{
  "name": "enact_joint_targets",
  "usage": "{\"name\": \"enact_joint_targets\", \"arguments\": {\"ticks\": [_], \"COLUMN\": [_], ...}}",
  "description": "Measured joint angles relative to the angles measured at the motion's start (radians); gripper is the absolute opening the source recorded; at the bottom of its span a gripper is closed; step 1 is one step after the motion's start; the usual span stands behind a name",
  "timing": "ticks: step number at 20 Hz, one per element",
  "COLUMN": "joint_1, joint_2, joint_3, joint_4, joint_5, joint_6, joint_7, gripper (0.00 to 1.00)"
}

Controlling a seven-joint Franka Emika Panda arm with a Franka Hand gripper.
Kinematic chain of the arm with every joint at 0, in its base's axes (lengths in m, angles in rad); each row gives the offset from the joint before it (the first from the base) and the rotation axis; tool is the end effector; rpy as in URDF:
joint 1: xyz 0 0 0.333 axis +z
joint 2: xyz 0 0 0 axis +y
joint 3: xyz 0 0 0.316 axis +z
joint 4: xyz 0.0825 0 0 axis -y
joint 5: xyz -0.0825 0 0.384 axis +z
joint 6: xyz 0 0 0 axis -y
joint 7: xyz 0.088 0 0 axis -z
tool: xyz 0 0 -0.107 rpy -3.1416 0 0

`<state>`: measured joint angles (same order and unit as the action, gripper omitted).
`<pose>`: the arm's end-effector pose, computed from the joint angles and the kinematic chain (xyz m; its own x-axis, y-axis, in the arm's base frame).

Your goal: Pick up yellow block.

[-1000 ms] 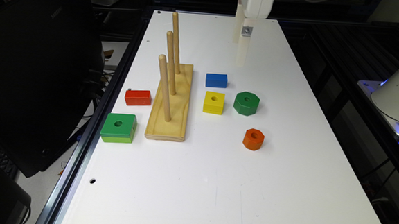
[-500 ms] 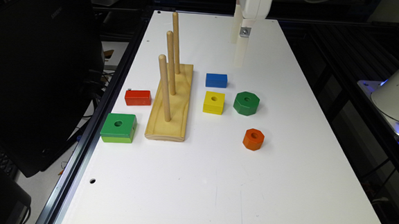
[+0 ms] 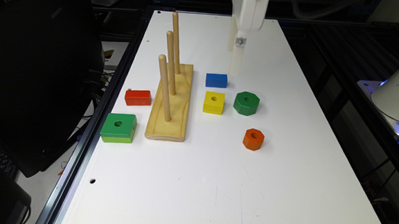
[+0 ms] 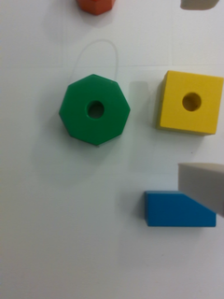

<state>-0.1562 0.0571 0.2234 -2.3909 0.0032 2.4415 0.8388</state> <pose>0.4955 0.0337 0.2944 0.7148 -0.6992 -0.0143 -0.6993 -0.7148 -0.0060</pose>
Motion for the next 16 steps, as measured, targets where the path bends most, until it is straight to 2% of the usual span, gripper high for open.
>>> {"name": "enact_joint_targets", "arguments": {"ticks": [6, 11, 16], "joint_1": [0.0, -0.001, -0.001], "joint_2": [0.008, 0.06, 0.068], "joint_3": [0.0, 0.0, -0.001], "joint_4": [0.0, -0.001, 0.0], "joint_5": [-0.0049, -0.0159, -0.0167], "joint_6": [0.005, 0.051, 0.058], "joint_7": [0.005, 0.01, 0.01], "gripper": [1.0, 1.0, 1.0]}}
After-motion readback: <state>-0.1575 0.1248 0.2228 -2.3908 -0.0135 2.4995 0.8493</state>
